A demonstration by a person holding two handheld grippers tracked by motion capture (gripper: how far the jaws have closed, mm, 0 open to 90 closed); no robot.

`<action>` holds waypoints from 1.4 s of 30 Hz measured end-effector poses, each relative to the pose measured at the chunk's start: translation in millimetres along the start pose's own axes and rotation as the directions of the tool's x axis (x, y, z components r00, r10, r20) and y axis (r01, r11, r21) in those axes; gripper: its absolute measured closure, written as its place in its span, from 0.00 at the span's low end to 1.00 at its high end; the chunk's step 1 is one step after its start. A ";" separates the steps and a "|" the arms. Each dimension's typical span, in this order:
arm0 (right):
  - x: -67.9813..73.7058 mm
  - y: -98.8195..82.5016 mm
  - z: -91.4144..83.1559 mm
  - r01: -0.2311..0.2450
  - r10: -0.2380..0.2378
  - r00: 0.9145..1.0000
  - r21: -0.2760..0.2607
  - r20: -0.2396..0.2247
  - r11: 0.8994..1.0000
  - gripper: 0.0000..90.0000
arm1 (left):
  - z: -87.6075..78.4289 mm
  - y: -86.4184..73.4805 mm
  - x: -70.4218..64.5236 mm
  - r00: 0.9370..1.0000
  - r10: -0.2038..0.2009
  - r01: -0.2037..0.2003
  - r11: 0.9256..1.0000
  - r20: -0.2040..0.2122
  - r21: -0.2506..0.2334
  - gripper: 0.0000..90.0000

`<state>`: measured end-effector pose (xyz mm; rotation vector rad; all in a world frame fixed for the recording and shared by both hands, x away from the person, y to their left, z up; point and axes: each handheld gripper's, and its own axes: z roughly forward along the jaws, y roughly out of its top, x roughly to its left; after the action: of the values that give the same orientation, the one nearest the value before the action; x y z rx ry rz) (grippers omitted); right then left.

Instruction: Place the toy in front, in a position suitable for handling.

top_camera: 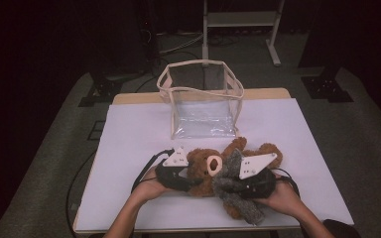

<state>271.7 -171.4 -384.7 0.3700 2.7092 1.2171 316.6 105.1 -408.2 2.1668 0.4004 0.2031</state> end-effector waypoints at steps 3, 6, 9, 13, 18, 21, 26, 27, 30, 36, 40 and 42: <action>1.1 -23.1 -10.7 -0.025 0.025 1.000 0.033 0.019 0.999 0.81 | -4.2 1.7 3.3 1.000 0.007 -0.007 1.000 -0.006 -0.003 0.43; -0.7 -29.6 -24.9 -0.044 0.043 0.998 0.031 0.052 0.999 0.81 | -10.9 3.6 5.6 1.000 0.009 -0.009 1.000 -0.008 -0.007 0.42; -4.1 -28.9 -32.0 -0.059 0.058 0.996 0.014 0.072 0.998 0.81 | -13.9 2.6 6.6 1.000 0.012 -0.012 1.000 -0.014 0.007 0.44; -8.8 -19.6 -33.2 -0.060 0.063 0.994 -0.030 0.090 0.998 0.81 | -10.2 -4.2 6.9 1.000 -0.002 0.002 1.000 0.017 0.013 0.49; -11.6 -2.0 -28.9 -0.039 0.045 0.994 -0.069 0.096 0.997 0.81 | -4.3 -0.1 0.1 0.999 0.013 -0.014 1.000 0.034 0.017 0.50; -9.3 22.9 -17.0 0.003 0.005 0.998 -0.116 0.068 0.993 0.81 | -0.6 3.8 -5.1 0.999 0.032 -0.033 0.999 0.041 0.018 0.50; -7.1 30.0 9.2 0.045 -0.041 0.998 -0.069 0.053 0.997 0.81 | -2.0 0.1 -2.7 0.999 0.026 -0.027 0.999 0.038 0.024 0.48; -7.1 30.0 9.2 0.045 -0.041 0.998 -0.069 0.053 0.997 0.81 | -2.0 0.1 -2.7 0.999 0.026 -0.027 0.999 0.038 0.024 0.47; -11.6 13.8 7.8 0.011 -0.009 0.999 -0.044 0.040 0.999 0.81 | -6.1 -2.3 0.2 0.999 0.031 -0.032 0.999 0.030 0.034 0.43; -13.9 -6.3 -10.2 -0.044 0.044 0.998 -0.005 0.039 0.999 0.81 | -8.3 -8.1 2.1 0.999 0.029 -0.031 0.998 0.039 0.052 0.48; -13.3 11.8 -24.8 -0.024 0.026 0.999 -0.045 0.036 0.999 0.81 | -4.2 -7.1 0.8 0.998 0.032 -0.035 0.998 0.045 0.050 0.51; -14.5 28.2 -27.2 0.005 -0.002 0.999 -0.064 0.039 0.998 0.81 | -3.6 -5.9 -0.4 0.998 0.038 -0.040 0.998 0.045 0.052 0.51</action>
<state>283.8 -176.8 -345.1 0.3766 2.6293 1.2789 314.0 111.0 -410.8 2.2283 0.3417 0.1674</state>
